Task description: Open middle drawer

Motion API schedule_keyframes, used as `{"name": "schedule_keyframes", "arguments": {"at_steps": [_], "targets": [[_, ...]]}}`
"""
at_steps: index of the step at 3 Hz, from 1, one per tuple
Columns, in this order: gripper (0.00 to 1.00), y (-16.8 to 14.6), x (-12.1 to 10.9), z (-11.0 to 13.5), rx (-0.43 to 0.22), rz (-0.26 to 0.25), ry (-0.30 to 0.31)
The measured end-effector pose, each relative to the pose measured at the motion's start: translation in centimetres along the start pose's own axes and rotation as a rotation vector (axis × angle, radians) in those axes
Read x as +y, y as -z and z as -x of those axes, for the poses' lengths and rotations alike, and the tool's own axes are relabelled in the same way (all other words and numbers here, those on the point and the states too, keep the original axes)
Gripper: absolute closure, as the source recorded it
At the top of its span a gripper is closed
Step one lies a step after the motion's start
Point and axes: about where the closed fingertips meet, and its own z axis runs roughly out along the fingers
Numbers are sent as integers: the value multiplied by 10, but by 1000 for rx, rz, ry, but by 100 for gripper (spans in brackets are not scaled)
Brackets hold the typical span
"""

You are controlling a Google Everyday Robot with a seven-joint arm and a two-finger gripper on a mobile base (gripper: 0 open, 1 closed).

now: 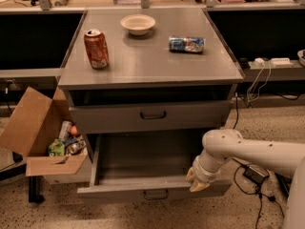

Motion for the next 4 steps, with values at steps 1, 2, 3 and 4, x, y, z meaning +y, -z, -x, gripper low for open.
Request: {"name": "schedule_keyframes", "arguments": {"at_steps": [1,2,3,4], "targets": [[100,0,10,3,-16,0,9],[82,0,11,3,-16,1,9],[57,0,11,3,-16,1,9],[28,0,11,3,-16,1,9]]}}
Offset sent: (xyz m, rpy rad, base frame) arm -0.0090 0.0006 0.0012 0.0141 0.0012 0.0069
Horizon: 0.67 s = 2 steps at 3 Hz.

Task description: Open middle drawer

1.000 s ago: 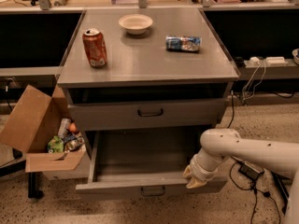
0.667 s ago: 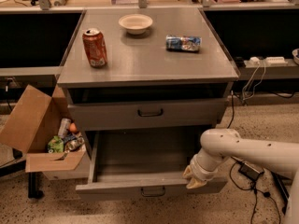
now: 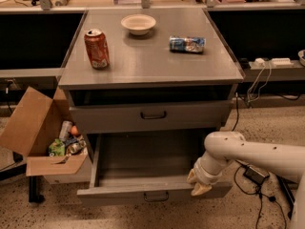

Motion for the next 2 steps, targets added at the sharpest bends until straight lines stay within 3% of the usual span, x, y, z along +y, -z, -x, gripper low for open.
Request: {"name": "schedule_keyframes", "arguments": {"at_steps": [1,2], "targets": [[4,0,0,0,0,0,0],[0,23,3,10,-27,-50,56]]}}
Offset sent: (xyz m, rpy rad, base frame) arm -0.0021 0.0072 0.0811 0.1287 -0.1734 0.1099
